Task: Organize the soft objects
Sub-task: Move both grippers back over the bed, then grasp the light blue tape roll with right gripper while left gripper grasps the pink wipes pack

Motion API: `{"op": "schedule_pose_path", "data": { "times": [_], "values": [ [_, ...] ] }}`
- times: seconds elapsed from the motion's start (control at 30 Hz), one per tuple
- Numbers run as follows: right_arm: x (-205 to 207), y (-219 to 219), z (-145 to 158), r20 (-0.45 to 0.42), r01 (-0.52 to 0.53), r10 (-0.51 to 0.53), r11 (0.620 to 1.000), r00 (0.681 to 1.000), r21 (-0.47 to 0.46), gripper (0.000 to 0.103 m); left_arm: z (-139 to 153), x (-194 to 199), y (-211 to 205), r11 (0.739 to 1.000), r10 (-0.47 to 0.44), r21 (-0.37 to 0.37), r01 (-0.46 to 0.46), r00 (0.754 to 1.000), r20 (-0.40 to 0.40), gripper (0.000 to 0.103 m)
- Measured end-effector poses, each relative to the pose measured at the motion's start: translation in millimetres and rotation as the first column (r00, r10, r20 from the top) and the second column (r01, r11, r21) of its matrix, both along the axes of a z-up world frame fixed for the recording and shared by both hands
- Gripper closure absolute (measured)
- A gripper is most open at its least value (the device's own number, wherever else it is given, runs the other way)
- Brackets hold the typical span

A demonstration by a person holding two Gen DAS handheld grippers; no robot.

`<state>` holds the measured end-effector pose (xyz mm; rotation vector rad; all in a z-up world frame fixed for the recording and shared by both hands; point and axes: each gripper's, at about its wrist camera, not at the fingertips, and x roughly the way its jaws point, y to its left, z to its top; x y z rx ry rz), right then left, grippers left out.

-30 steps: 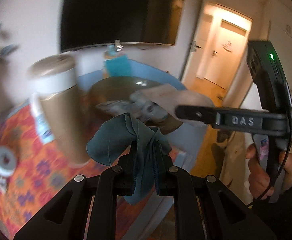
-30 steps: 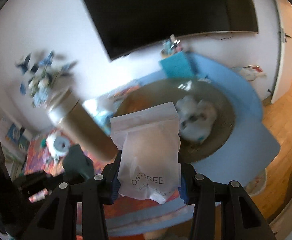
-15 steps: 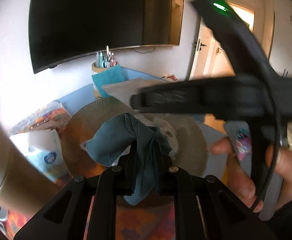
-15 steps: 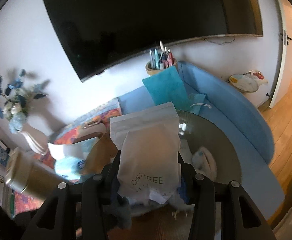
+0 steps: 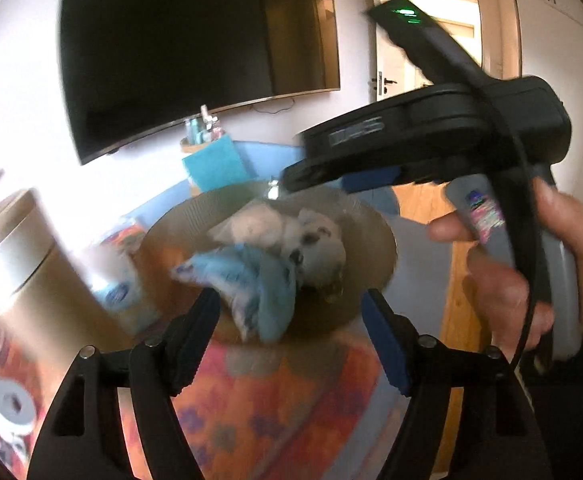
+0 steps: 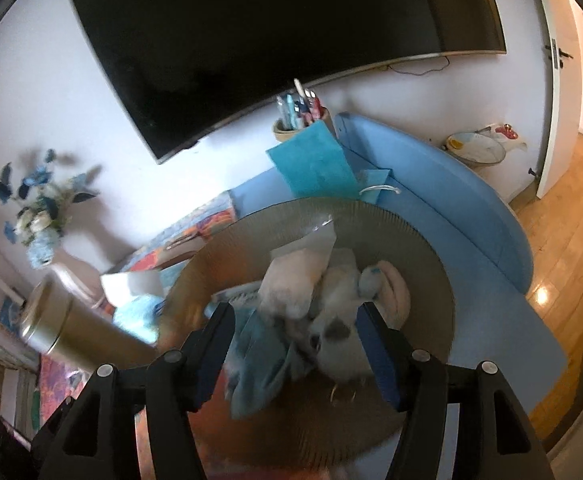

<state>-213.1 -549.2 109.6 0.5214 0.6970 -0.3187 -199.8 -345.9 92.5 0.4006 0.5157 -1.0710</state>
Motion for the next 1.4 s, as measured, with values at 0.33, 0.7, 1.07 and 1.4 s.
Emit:
{"op": "schedule_pose_path", "data": {
  "times": [0.33, 0.7, 1.07, 1.4],
  "values": [
    [-27.6, 129.9, 18.8, 0.048, -0.269, 0.276, 0.957, 0.960, -0.108, 0.040, -6.7, 47.6, 141.8, 0.953, 0.295, -0.025, -0.301, 0.947, -0.129, 0.030],
    [32.9, 273.4, -0.3, -0.059, -0.520, 0.517, 0.847, 0.854, -0.107, 0.040, -23.9, 116.1, 294.2, 0.785, 0.607, 0.002, -0.620, 0.768, -0.201, 0.030],
    [146.3, 375.1, -40.3, -0.103, -0.542, 0.550, 0.835, 0.829, 0.098, 0.040, -45.4, 229.5, 368.0, 0.619, 0.751, 0.077, -0.782, 0.560, -0.350, 0.030],
    [178.9, 352.3, -84.6, 0.012, -0.470, 0.477, 0.861, 0.879, 0.195, 0.026, -93.7, 269.3, 349.2, 0.633, 0.733, 0.088, -0.769, 0.560, -0.386, 0.031]
  ]
}}
